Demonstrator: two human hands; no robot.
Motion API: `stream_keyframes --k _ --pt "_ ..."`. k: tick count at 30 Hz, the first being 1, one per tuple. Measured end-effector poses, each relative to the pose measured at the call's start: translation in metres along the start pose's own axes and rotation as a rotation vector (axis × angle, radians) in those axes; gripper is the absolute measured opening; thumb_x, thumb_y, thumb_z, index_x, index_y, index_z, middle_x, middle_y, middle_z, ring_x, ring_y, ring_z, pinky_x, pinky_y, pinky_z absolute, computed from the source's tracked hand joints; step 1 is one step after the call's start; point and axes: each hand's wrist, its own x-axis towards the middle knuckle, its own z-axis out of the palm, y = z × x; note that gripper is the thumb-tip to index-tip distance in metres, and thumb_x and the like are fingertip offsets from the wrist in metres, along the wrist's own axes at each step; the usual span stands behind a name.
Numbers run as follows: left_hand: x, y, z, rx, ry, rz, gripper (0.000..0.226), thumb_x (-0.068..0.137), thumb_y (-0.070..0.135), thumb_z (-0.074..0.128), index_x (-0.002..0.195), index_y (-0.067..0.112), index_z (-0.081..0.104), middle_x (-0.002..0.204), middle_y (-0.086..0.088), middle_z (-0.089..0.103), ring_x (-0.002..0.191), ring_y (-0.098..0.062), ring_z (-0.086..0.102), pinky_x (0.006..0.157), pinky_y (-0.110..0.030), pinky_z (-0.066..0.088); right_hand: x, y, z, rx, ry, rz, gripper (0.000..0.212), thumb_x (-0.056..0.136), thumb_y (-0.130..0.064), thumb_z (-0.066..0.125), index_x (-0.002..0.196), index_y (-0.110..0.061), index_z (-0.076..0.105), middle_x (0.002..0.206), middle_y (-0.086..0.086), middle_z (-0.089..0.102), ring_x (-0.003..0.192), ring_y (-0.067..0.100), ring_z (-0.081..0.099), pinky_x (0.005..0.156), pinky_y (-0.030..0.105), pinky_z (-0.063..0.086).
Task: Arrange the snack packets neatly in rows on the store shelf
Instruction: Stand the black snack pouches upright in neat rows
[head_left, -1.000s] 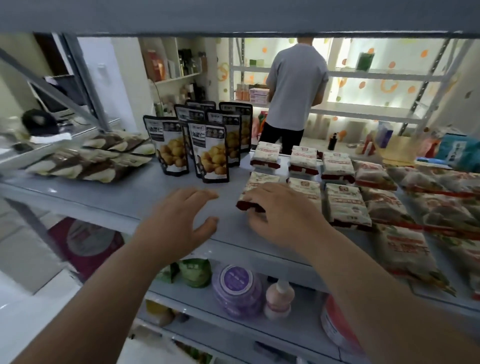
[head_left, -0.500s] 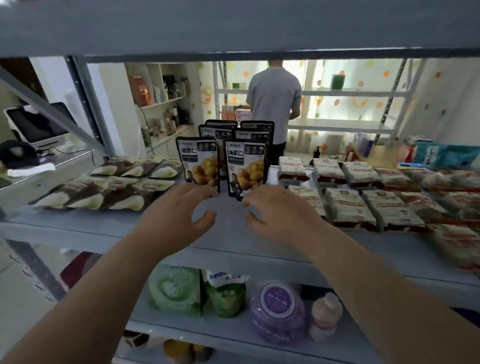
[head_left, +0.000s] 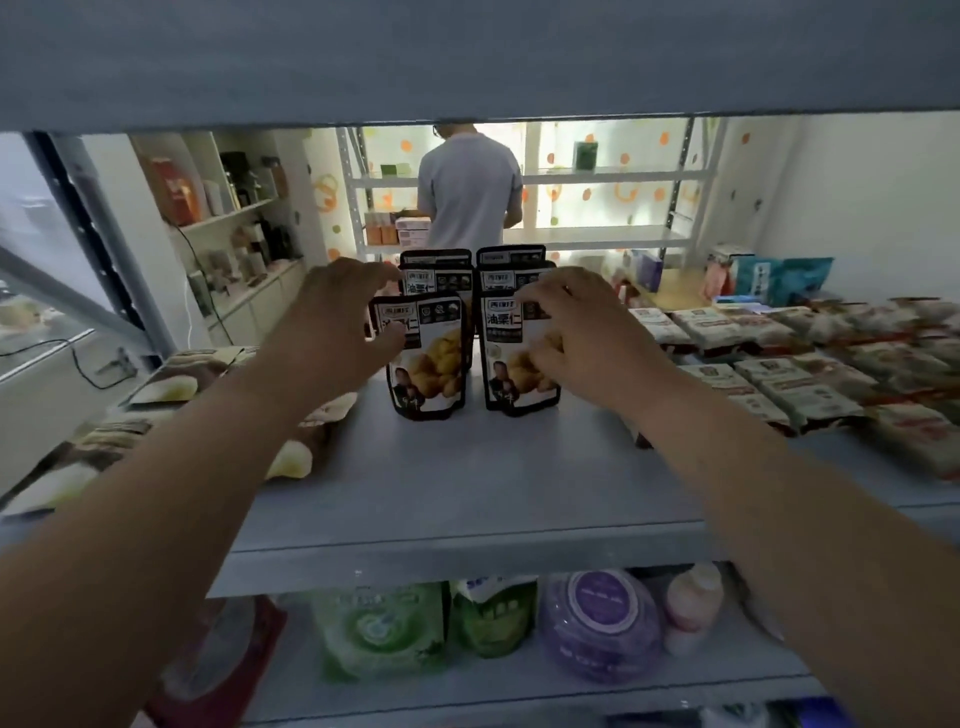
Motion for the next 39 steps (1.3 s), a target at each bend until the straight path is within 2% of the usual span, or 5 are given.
stream_keyframes --k 3,10,18,35,39 --pt "0.020 0.003 0.000 0.007 -0.072 -0.016 0.056 0.086 0.039 0.064 0.138 0.023 0.048 0.126 -0.009 0.056 0.116 -0.027 0.053 0.097 -0.043 0.046 0.019 0.007 -0.008 -0.023 0.023 0.023 0.057 0.086 -0.026 0.063 0.140 -0.016 0.047 0.136 0.007 0.049 0.129 0.025 0.041 0.107 0.035 0.035" --pt "0.043 0.010 0.002 -0.006 -0.204 -0.028 0.020 0.094 0.024 0.059 0.108 0.018 0.071 0.103 -0.003 0.069 0.092 -0.018 0.062 0.080 -0.031 0.048 0.047 0.016 -0.011 0.069 -0.176 0.070 0.034 0.098 -0.027 0.056 0.131 -0.020 0.059 0.128 0.001 0.064 0.116 0.020 0.057 0.084 0.028 0.041" --pt "0.039 0.013 -0.005 0.043 -0.146 -0.007 0.020 0.097 0.022 0.052 0.106 0.019 0.071 0.097 -0.003 0.069 0.088 -0.019 0.061 0.074 -0.030 0.045 0.049 0.027 -0.010 0.121 -0.130 0.060 0.022 0.098 -0.020 0.056 0.114 -0.018 0.070 0.110 0.001 0.070 0.096 0.014 0.058 0.075 0.025 0.034" --pt "0.029 0.033 0.000 -0.028 -0.179 0.073 0.017 0.096 0.023 0.057 0.106 0.021 0.070 0.095 0.004 0.065 0.087 -0.013 0.058 0.065 -0.017 0.038 0.027 0.033 -0.020 0.157 -0.165 0.111 0.020 0.097 -0.023 0.056 0.113 -0.021 0.069 0.106 -0.004 0.069 0.095 0.013 0.060 0.069 0.026 0.038" --pt "0.028 0.030 0.002 -0.071 -0.194 0.040 0.019 0.092 0.028 0.062 0.109 0.024 0.069 0.099 0.006 0.066 0.087 -0.011 0.059 0.069 -0.011 0.039 0.025 0.033 -0.020 0.202 -0.167 0.114 0.020 0.097 -0.023 0.057 0.113 -0.022 0.069 0.103 -0.009 0.067 0.092 0.009 0.058 0.065 0.015 0.036"
